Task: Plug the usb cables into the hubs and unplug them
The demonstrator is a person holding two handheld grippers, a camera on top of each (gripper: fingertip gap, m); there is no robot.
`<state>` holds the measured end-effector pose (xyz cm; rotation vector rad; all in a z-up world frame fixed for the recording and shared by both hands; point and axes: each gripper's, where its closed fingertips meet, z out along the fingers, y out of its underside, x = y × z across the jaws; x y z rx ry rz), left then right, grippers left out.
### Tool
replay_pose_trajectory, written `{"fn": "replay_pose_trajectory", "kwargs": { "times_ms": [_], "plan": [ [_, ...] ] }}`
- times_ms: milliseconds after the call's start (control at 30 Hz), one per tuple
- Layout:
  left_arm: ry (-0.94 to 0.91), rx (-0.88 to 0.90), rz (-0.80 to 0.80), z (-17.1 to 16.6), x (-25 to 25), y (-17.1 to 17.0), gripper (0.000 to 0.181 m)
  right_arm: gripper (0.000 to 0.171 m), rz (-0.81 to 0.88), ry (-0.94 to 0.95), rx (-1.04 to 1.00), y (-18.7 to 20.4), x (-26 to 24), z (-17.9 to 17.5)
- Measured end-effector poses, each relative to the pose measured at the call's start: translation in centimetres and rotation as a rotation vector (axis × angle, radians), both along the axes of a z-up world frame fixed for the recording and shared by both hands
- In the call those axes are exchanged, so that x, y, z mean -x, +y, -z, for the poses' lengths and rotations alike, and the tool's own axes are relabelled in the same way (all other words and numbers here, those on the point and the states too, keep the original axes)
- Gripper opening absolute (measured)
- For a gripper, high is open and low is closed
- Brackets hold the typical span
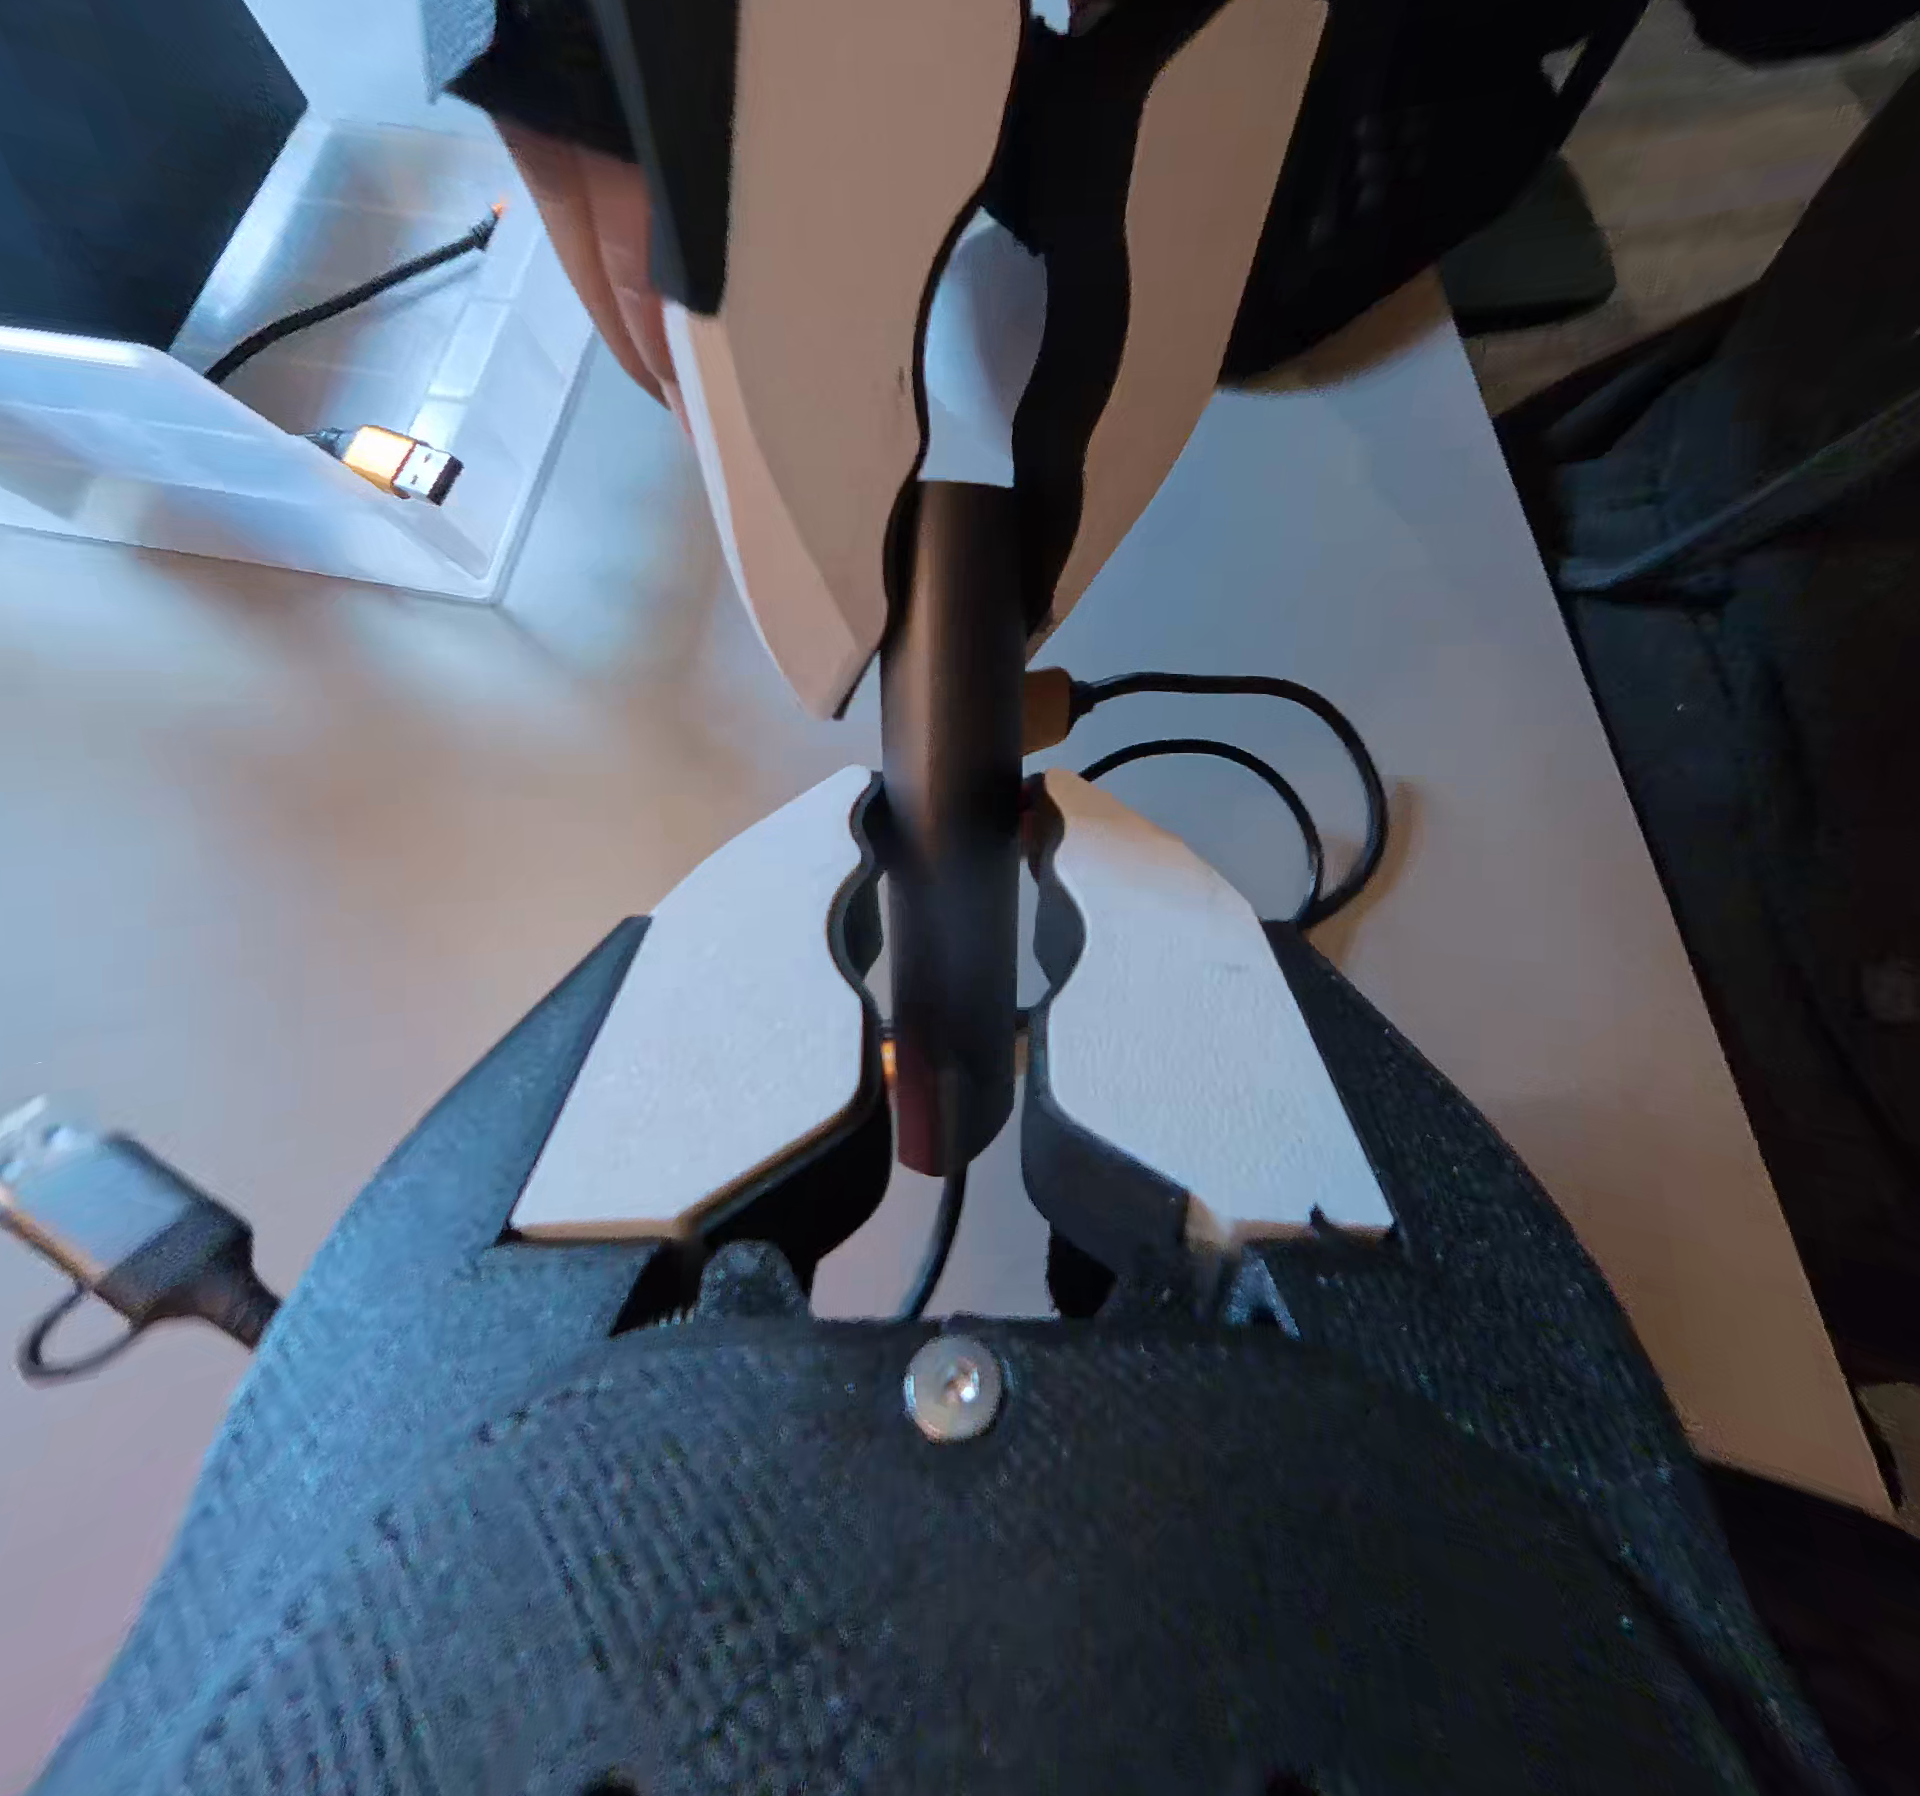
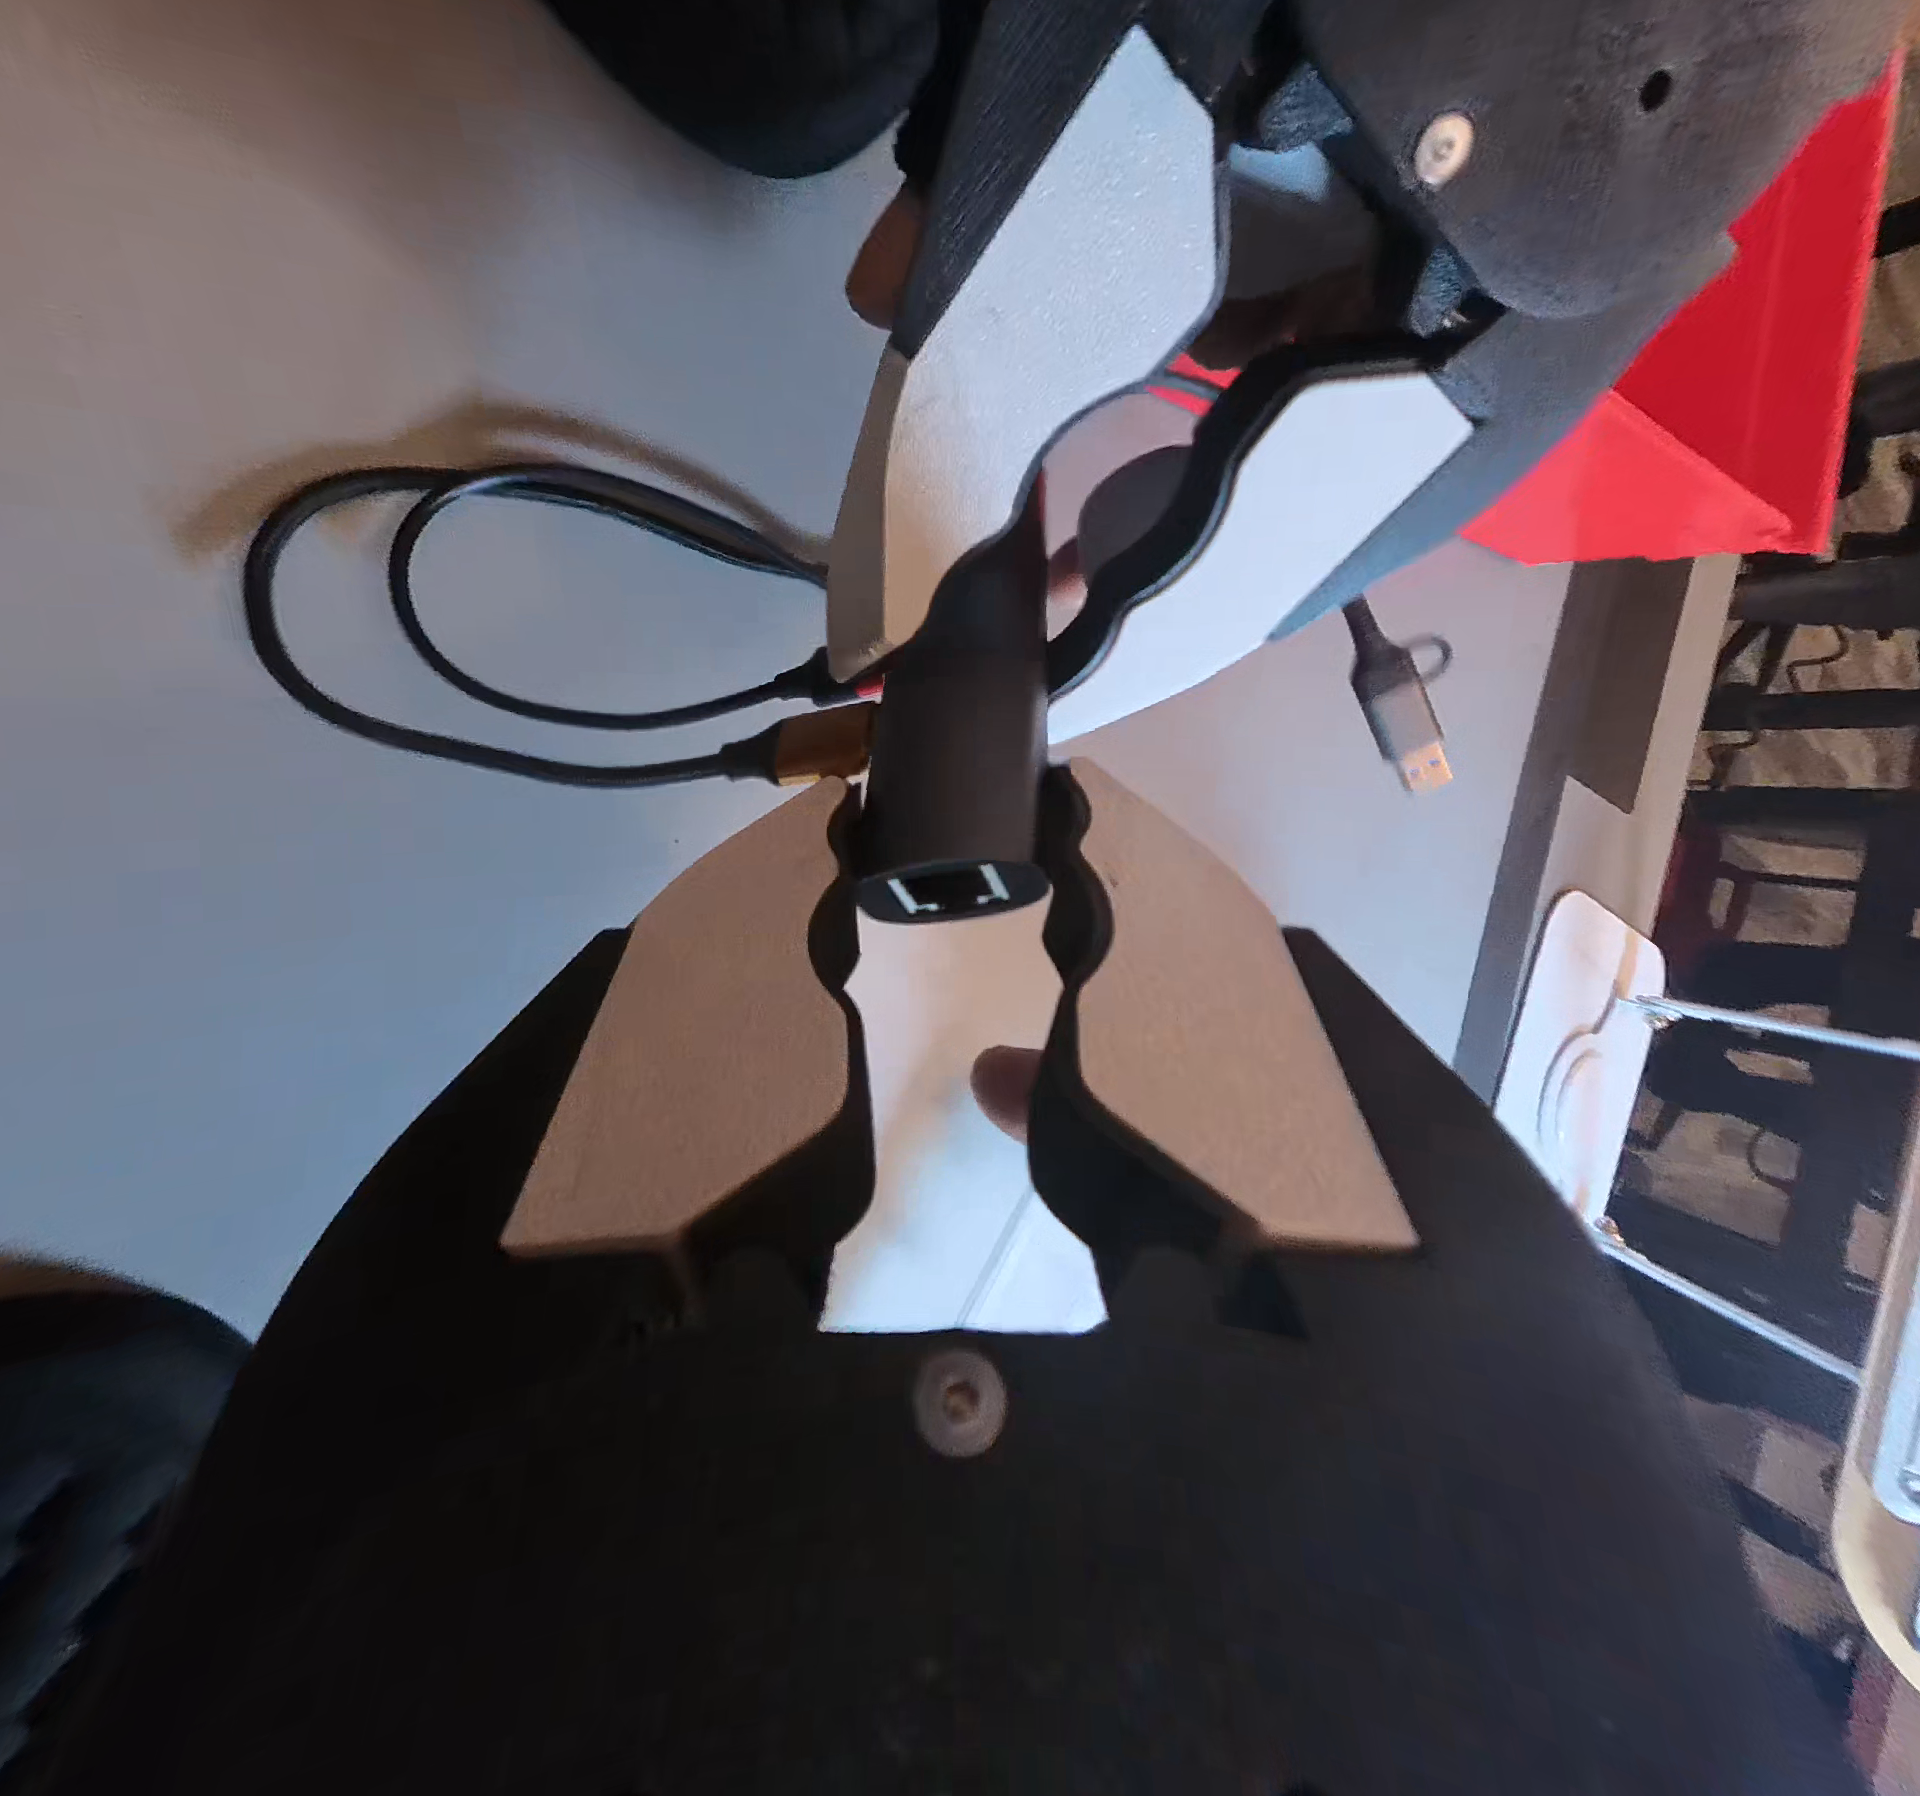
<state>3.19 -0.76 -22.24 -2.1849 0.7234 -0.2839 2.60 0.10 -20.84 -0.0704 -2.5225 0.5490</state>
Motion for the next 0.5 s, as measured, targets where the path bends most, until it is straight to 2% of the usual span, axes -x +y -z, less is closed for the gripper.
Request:
{"fn": "replay_pose_trajectory", "kwargs": {
  "times_ms": [200, 367, 500],
  "plan": [
    [-0.112, -0.170, -0.063, -2.3, 0.7, -0.3, 0.021, 0.031, 0.101, 0.077, 0.157, 1.3, 1.0, -1.9],
    [-0.151, -0.362, -0.098, -5.3, 1.5, -0.5, 0.021, 0.046, 0.182, 0.038, 0.391, 2.9, 0.6, -3.3],
    [-0.139, -0.499, -0.139, -6.8, 2.1, -0.2, 0.020, 0.046, 0.175, 0.011, 0.564, 2.6, -0.3, -4.4]
  ]
}}
